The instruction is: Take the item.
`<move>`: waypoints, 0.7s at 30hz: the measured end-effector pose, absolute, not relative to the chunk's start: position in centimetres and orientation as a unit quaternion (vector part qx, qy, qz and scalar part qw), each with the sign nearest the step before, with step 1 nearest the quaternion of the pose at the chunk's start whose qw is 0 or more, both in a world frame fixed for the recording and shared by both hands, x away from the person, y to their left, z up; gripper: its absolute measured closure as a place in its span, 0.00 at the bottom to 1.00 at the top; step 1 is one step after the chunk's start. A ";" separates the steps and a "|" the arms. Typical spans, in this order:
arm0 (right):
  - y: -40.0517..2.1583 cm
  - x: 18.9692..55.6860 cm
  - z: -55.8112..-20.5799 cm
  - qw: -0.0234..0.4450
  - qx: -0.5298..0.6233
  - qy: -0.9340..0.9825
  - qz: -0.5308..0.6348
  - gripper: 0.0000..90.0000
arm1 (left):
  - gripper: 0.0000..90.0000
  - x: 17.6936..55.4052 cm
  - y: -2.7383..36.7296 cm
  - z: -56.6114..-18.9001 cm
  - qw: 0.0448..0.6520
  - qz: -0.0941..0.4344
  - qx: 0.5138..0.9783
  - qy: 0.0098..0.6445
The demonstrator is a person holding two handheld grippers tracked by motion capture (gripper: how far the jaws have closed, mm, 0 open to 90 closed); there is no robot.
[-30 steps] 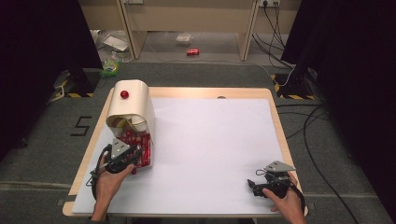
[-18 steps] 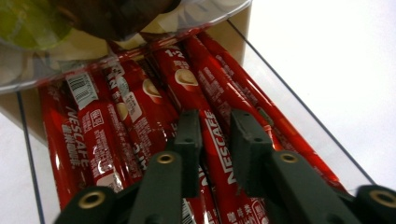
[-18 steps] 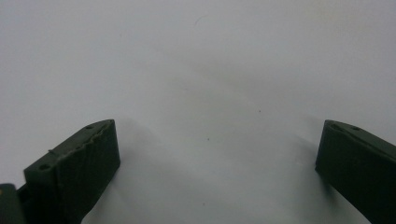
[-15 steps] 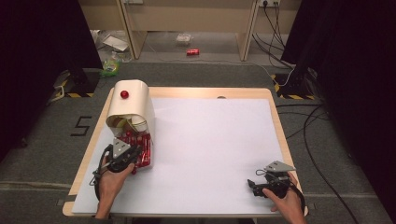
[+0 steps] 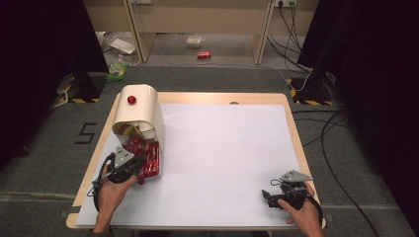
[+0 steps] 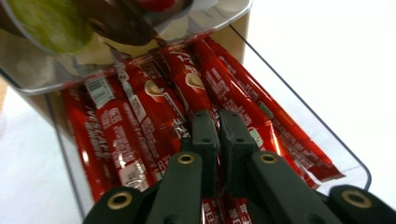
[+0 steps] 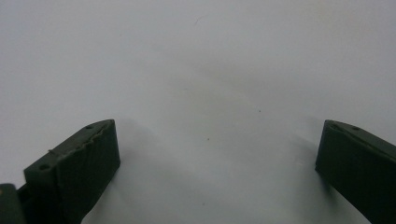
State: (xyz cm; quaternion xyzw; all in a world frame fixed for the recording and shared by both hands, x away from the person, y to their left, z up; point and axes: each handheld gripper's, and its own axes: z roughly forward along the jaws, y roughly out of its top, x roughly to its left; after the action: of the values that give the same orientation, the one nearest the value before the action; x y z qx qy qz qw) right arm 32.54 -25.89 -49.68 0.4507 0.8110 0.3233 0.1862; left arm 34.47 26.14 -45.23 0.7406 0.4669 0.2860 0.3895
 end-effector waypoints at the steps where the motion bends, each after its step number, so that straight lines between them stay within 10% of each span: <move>1: -25.9 32.5 -49.7 0.187 0.450 0.811 0.323 0.00 | 0.95 34.4 26.3 -45.1 0.392 0.286 0.741 0.464; 21: -25.9 32.5 -49.7 0.186 0.451 0.811 0.323 0.00 | 0.95 32.2 28.7 -43.1 0.406 0.256 0.756 0.446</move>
State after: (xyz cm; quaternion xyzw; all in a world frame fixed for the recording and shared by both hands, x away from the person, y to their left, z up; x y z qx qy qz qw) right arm 32.53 -25.89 -49.69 0.4507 0.8110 0.3232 0.1863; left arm 32.20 28.66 -43.14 0.7555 0.4463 0.2557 0.4058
